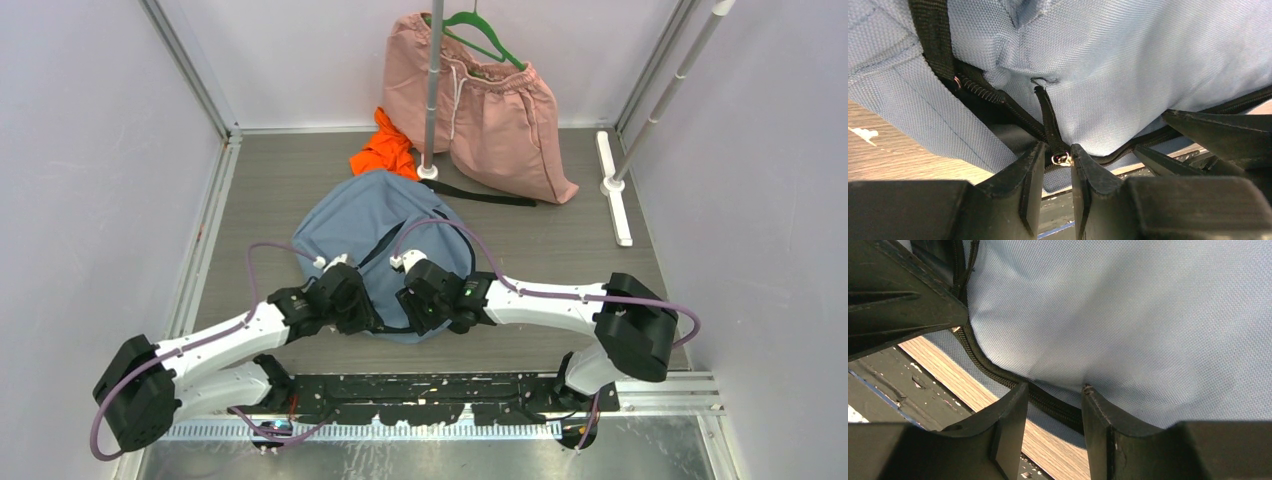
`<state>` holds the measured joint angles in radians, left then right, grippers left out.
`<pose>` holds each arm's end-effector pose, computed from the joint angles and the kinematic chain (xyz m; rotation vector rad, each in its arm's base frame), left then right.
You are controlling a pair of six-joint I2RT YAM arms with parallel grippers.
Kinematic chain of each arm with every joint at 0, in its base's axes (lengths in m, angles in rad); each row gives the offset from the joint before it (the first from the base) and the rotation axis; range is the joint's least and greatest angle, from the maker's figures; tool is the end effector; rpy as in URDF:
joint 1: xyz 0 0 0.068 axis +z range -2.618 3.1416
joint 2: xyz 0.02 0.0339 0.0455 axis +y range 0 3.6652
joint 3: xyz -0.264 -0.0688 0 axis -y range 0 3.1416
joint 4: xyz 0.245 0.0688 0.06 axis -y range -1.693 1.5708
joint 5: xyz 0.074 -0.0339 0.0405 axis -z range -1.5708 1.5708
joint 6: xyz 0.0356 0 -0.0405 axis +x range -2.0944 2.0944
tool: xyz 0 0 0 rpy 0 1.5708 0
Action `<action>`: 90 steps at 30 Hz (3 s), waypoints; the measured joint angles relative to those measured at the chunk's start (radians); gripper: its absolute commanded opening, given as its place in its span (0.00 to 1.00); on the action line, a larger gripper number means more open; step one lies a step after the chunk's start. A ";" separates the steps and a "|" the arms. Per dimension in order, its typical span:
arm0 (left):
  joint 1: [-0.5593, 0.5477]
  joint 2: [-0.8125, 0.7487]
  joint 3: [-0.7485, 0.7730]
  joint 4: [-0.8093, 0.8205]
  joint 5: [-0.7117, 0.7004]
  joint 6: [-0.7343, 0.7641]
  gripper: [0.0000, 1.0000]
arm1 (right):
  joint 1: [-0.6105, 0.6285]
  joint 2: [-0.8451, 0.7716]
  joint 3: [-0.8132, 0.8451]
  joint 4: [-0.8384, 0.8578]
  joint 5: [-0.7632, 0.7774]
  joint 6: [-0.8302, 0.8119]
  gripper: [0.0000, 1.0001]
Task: Pack the student bag
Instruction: Zip the student bag at the center of the board.
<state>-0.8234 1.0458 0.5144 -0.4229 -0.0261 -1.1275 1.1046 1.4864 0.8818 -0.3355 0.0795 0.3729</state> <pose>0.1316 -0.1407 0.1801 -0.4188 2.6590 -0.6899 0.1365 0.2649 0.1982 -0.8918 2.4215 0.4910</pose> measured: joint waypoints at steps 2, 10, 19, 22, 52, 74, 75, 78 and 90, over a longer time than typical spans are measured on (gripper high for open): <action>0.000 -0.020 0.000 -0.005 -0.009 -0.004 0.27 | 0.000 0.000 0.000 0.003 0.000 0.000 0.48; 0.000 -0.003 0.010 -0.006 -0.048 -0.018 0.35 | 0.000 0.000 0.000 0.012 -0.003 0.000 0.47; -0.002 0.093 0.056 -0.040 -0.088 -0.019 0.15 | 0.000 0.000 0.000 0.014 -0.003 0.000 0.46; -0.002 0.093 0.056 -0.047 -0.097 -0.019 0.03 | 0.000 0.000 0.000 0.013 -0.002 -0.001 0.46; -0.002 -0.187 0.072 -0.152 -0.132 -0.013 0.00 | 0.001 -0.168 -0.005 0.061 -0.123 -0.062 0.52; -0.002 -0.267 0.125 -0.226 -0.145 -0.014 0.00 | 0.048 0.037 0.073 0.155 -0.181 -0.136 0.57; -0.002 -0.274 0.125 -0.227 -0.145 -0.014 0.00 | 0.048 0.037 0.075 0.156 -0.175 -0.136 0.60; -0.002 -0.301 0.125 -0.229 -0.145 -0.016 0.00 | 0.051 0.037 0.078 0.162 -0.163 -0.139 0.69; -0.002 -0.333 0.125 -0.235 -0.150 -0.018 0.00 | 0.060 0.041 0.098 0.190 -0.097 -0.184 0.01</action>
<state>-0.8253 0.7132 0.6392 -0.6575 -0.1757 -1.1450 1.1641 1.5272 0.9794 -0.1459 -0.0170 0.1890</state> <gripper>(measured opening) 0.013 0.059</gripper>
